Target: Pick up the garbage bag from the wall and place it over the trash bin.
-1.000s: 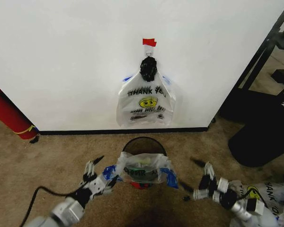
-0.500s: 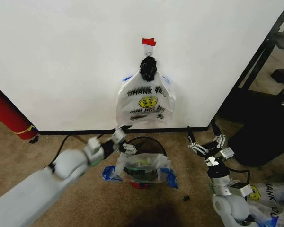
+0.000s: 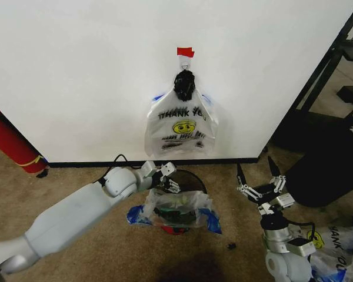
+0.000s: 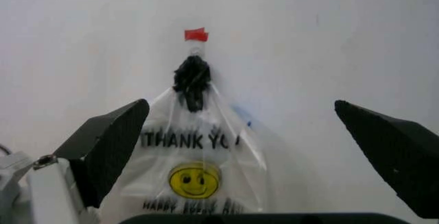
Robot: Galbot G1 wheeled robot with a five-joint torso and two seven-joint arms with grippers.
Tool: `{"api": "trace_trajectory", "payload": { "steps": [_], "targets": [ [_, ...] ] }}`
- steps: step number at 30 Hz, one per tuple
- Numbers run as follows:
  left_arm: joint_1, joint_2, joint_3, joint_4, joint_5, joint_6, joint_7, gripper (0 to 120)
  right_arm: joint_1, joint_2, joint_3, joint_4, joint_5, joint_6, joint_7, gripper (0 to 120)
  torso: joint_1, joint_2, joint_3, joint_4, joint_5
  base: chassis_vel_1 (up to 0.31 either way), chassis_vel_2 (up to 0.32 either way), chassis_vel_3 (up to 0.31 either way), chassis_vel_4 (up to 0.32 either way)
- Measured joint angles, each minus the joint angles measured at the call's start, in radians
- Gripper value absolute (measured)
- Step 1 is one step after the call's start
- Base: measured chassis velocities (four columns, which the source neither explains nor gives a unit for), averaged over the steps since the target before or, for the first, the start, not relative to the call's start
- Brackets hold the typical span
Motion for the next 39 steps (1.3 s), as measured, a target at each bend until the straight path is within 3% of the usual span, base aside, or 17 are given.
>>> {"api": "trace_trajectory", "payload": {
  "steps": [9,13,23,26,27,32,35,39],
  "targets": [
    [-0.016,-0.026,-0.005,0.012,-0.018,0.156,-0.010,49,-0.003,-0.006,-0.006,-0.019,-0.019,0.014,-0.006,100,0.000,0.000,0.000,0.0000,0.0000,0.000,0.000,0.000,0.000],
    [0.007,-0.033,-0.027,-0.005,-0.097,0.244,-0.123,32,0.001,-0.011,-0.009,-0.034,-0.024,0.019,-0.007,100,0.000,0.000,0.000,0.0001,-0.0001,0.000,0.000,0.000,0.000],
    [0.082,-0.002,-0.093,-0.089,-0.277,0.311,-0.351,4,0.012,-0.014,-0.025,-0.045,-0.041,0.020,-0.008,100,0.000,0.000,0.000,0.0000,-0.0003,0.000,0.000,0.000,0.000],
    [0.150,0.025,-0.160,-0.191,-0.429,0.324,-0.540,0,0.014,-0.016,-0.028,-0.051,-0.048,0.020,-0.008,100,0.000,0.000,0.000,-0.0003,-0.0001,0.000,0.000,0.000,0.000],
    [0.150,0.025,-0.160,-0.191,-0.429,0.324,-0.540,0,0.014,-0.016,-0.028,-0.051,-0.048,0.020,-0.008,100,0.000,0.000,0.000,-0.0003,-0.0001,0.000,0.000,0.000,0.000],
    [0.340,0.056,-0.328,-0.427,-0.778,0.289,-0.969,0,0.014,-0.028,-0.030,-0.065,-0.061,0.025,-0.010,100,0.000,0.000,0.000,0.0003,0.0002,0.000,0.000,0.000,0.000],
    [0.462,0.044,-0.411,-0.518,-0.930,0.237,-1.157,0,0.012,-0.037,-0.032,-0.071,-0.063,0.029,-0.013,100,0.000,0.000,0.000,0.0000,0.0000,0.000,0.000,0.000,0.000],
    [0.557,0.001,-0.468,-0.572,-1.002,0.174,-1.280,0,0.010,-0.043,-0.033,-0.074,-0.071,0.033,-0.015,100,0.000,0.000,0.000,0.0003,0.0000,0.000,0.000,0.000,0.000]
  ]
}}
